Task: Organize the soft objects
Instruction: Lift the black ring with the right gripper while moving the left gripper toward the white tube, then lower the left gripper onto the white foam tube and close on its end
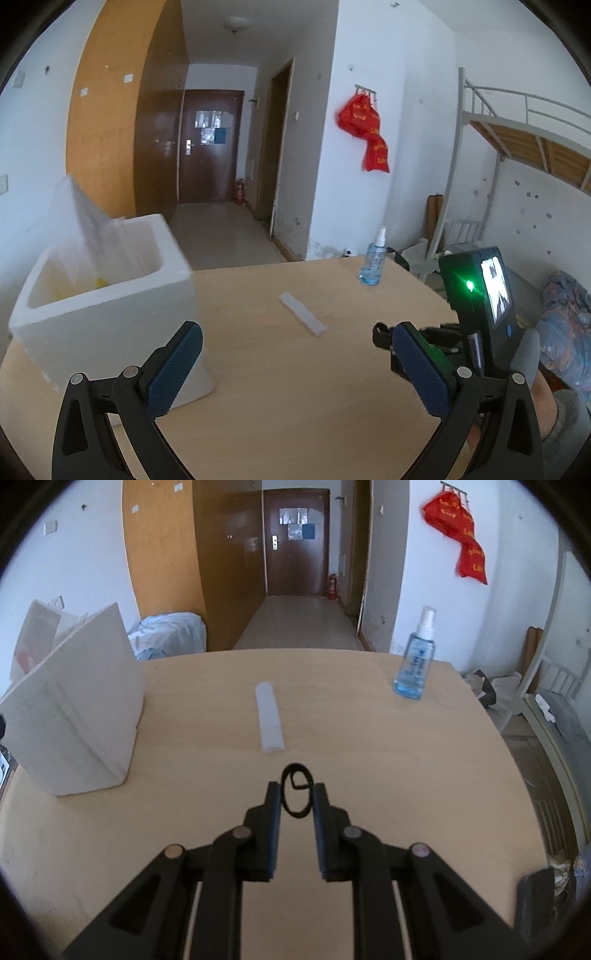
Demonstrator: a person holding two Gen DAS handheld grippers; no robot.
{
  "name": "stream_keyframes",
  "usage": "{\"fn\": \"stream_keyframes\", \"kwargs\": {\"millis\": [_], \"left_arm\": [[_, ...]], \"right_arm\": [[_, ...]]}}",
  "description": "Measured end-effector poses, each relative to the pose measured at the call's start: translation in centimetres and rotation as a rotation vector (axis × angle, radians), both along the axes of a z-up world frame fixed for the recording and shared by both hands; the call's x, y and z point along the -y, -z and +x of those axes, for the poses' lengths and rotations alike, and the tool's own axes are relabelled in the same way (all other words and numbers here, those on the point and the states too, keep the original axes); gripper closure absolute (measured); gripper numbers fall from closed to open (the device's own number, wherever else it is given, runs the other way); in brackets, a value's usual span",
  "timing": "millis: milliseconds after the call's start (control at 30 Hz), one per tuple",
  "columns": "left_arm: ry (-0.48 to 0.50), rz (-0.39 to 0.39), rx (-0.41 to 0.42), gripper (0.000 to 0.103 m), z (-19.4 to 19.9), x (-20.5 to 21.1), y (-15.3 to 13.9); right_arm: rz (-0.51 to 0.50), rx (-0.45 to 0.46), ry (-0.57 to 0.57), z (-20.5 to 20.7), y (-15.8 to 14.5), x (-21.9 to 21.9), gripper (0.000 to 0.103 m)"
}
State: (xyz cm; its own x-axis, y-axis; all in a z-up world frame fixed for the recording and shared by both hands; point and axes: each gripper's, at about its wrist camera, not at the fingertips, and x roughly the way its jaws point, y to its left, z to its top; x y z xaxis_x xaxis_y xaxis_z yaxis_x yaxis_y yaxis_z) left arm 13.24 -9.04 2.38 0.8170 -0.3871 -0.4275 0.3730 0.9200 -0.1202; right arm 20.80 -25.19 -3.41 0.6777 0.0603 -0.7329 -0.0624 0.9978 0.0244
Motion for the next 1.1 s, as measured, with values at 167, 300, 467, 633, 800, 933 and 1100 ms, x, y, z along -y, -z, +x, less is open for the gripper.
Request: {"fn": "stream_keyframes", "kwargs": {"millis": [167,300,467,633,800,933,1100], "left_arm": [[0.023,-0.003,-0.016,0.000,1.1,1.7,-0.1],[0.044,0.011,-0.049,0.000,2.4,3.5,0.6],[0.048,0.030,-0.081,0.000,4.2,5.2,1.5],[0.063,0.044,-0.127,0.000,6.5,6.5,2.5],[0.039,0.065,-0.198,0.000,9.9,8.0,4.3],[0.009,0.101,-0.244,0.000,12.4,9.3,6.0],[-0.005,0.128,-0.287,0.000,14.4,10.3,8.1]], "right_arm": [[0.018,0.000,0.025,-0.8,0.1,1.8,0.083],[0.029,-0.001,0.042,-1.3,0.1,3.0,0.083],[0.045,-0.001,0.049,-1.5,0.3,4.0,0.083],[0.062,-0.003,0.064,-1.6,0.5,4.9,0.083],[0.075,-0.005,0.068,-1.7,0.9,5.6,0.083],[0.093,-0.010,0.069,-1.7,1.1,5.9,0.083],[0.098,-0.013,0.063,-1.4,1.3,5.8,0.083]]}}
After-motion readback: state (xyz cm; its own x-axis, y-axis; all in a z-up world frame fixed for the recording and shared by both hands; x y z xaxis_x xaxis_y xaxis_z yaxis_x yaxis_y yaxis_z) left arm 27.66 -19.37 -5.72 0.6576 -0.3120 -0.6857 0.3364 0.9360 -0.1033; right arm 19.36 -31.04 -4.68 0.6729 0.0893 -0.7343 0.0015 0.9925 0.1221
